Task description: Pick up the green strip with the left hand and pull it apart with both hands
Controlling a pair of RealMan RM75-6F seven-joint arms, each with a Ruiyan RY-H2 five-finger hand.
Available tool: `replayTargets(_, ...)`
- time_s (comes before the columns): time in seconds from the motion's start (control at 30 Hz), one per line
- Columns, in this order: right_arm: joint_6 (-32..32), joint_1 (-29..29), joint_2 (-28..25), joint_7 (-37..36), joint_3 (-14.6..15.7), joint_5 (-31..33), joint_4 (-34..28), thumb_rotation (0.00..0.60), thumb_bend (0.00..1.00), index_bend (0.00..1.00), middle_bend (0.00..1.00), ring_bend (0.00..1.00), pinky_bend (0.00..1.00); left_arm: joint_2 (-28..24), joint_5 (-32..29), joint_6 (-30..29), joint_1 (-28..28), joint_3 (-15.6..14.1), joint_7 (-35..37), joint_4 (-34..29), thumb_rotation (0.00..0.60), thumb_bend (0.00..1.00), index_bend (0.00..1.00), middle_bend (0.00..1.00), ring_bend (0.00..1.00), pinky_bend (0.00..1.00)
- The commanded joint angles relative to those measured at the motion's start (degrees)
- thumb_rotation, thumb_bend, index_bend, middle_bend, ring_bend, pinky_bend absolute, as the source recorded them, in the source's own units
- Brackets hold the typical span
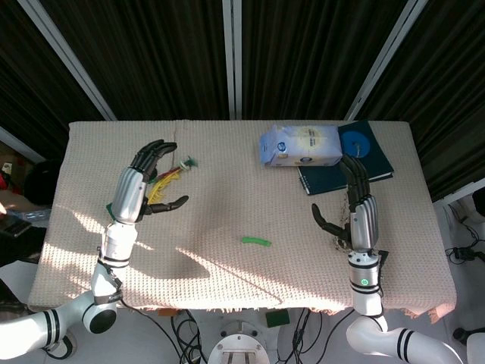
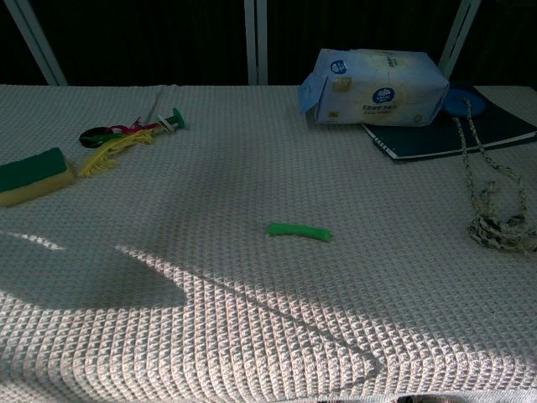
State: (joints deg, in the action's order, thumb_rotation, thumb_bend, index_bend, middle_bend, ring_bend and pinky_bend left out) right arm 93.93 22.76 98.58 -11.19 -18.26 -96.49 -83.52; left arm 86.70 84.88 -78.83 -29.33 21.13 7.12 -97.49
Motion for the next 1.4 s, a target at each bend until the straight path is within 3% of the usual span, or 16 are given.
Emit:
replayTargets(0.03, -0.16, 0.45, 0.43, -0.11, 0.43, 0.32, 0.72, 0.6, 0.31, 0.0, 0.0, 0.0, 0.0, -0.1, -0.18, 0.07, -0.48, -0.25, 0.61, 0.46, 0.598, 0.09, 0.19, 0.2, 0.13, 0.16)
replayTargets(0.2, 0.45, 0.37, 0.22, 0.37, 1.26, 0.41, 0.8, 0.6, 0.31, 0.0, 0.0, 0.0, 0.0, -1.09, 0.64, -0.04, -0.4, -1.86, -0.52, -0.54, 0.598, 0.09, 0.2, 0.2, 0.13, 0.16)
replayTargets(0.47, 2.28, -3.0, -3.57, 3.55, 4.62, 0.64, -2.49, 0.6, 0.31, 0.0, 0.0, 0.0, 0.0, -3.95, 0.78, 6.15, 0.02, -10.23, -13.79, -4.23, 0.598, 0.09, 0.21, 0.2, 0.13, 0.16)
replayTargets(0.6, 3.12, -5.57, -4.83, 4.82, 6.74, 1.86, -3.33, 0.6, 0.3, 0.0, 0.0, 0.0, 0.0, 0.09, 1.04, 7.64, -0.54, -12.75, -15.56, -2.61, 0.598, 0.09, 0.26, 0.25, 0.15, 0.17)
replayTargets(0.77, 4.53, -9.24, -5.29, 8.18, 10.2, 2.65, -0.02, 0.6, 0.3, 0.0, 0.0, 0.0, 0.0, 8.81, 3.31, 9.5, -2.05, -15.83, -14.22, 5.74, 0.6, 0.09, 0.33, 0.32, 0.22, 0.23)
replayTargets(0.93, 5.43, -12.69, -6.21, 6.74, 12.11, 4.8, 1.87, 0.6, 0.3, 0.0, 0.0, 0.0, 0.0, 15.36, 0.25, 14.37, -4.49, -15.18, -13.22, 13.06, 0.599, 0.11, 0.34, 0.32, 0.23, 0.24)
replayTargets(1.4, 6.76, -13.69, -9.34, 5.58, 9.94, 4.27, -1.26, 0.6, 0.3, 0.0, 0.0, 0.0, 0.0, 25.09, -6.04, 22.2, -10.74, -10.78, -15.56, 24.15, 0.599, 0.16, 0.34, 0.32, 0.23, 0.24)
